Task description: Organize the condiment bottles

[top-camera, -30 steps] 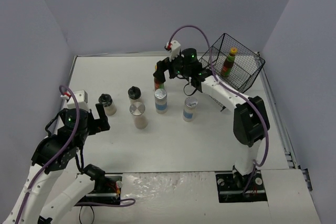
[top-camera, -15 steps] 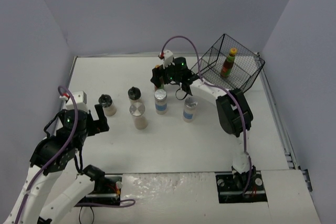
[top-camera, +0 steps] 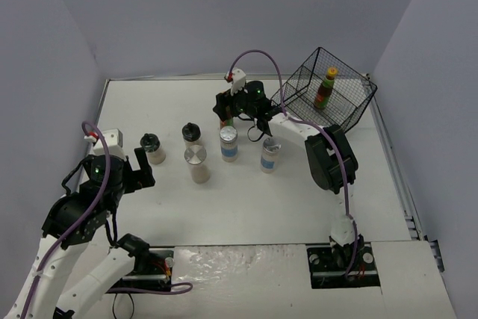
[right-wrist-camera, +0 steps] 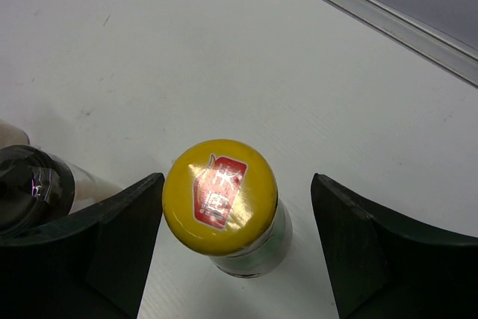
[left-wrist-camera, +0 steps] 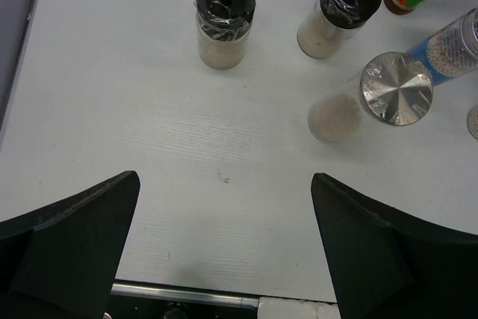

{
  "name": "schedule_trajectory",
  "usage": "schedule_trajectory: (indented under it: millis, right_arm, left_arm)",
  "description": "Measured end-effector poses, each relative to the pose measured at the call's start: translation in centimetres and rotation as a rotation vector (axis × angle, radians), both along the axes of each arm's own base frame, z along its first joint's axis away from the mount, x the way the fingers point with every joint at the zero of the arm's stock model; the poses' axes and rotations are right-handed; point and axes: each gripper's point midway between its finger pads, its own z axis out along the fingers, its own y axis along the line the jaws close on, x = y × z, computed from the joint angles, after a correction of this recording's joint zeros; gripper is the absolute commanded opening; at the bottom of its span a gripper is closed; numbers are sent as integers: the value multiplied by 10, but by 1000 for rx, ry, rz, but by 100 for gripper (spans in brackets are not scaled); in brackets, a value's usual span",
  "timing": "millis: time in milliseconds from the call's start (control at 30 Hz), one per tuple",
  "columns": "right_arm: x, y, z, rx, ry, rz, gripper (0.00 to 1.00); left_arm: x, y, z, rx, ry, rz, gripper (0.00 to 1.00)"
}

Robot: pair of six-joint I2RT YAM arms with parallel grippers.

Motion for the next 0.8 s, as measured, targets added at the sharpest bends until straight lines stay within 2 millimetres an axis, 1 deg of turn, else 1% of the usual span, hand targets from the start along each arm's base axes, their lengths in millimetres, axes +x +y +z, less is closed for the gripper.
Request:
schedule_trajectory:
  millis: [233,300,433,567,667,733,767,800]
  right_arm:
    - [3,-2,1,0,-9,-19,41]
    - [4,-2,2,1,-12,-21,24]
    - [6,-3,3,-1,-21,-32,0]
    - [5,-6,4,-10,-17,-39,0]
    - [0,-9,6,-28,3,-40,0]
    - [-3,-12,12,-44,16,-41,0]
    - [-4,-14,19,-50,17,-43,0]
    - [-5,-15,30,-49,6,-46,0]
  left_arm:
    - [1,0,-1,2,5,0,97]
    - [1,0,-1,3,6,0,97]
    - [1,-1,-1,2,7,-1,97]
    - [1,-1,-1,1,7,-2,97]
    - [2,-1,-1,1,7,-2,97]
    - [3,-2,-1,2,8,-2,97]
    - [3,-2,-1,2,7,-2,97]
    - [4,-2,-1,1,5,-2,97]
